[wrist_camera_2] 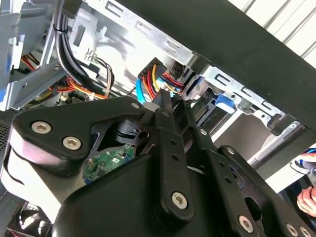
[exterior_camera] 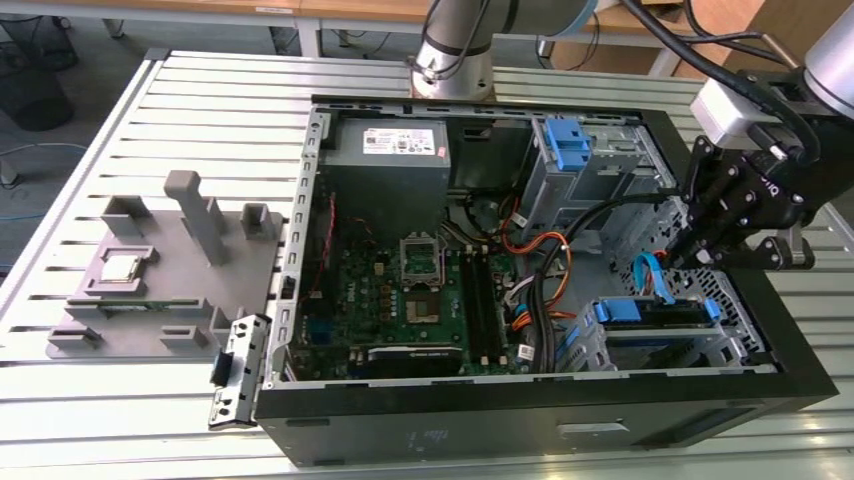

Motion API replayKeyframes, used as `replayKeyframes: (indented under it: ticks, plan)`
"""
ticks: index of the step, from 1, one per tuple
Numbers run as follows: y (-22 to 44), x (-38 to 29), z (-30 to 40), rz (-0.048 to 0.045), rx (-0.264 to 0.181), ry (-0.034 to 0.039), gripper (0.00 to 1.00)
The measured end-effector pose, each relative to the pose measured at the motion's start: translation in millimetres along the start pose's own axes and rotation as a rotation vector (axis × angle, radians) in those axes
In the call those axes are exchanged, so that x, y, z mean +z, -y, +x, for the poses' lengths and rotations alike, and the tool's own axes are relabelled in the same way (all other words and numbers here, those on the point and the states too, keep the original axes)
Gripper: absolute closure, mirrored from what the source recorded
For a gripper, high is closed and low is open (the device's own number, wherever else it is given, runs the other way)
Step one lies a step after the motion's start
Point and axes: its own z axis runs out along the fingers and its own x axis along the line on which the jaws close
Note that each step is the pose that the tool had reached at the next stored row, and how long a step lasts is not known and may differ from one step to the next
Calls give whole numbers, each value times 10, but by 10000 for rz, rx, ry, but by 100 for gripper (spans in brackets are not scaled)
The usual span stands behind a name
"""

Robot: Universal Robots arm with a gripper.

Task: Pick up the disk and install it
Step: 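Insert the second disk wire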

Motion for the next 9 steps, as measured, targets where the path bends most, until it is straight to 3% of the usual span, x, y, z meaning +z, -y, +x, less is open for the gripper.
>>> replayKeyframes:
  ticks: [9]
  plan:
    - [66,-8,145,-11,1,14,76]
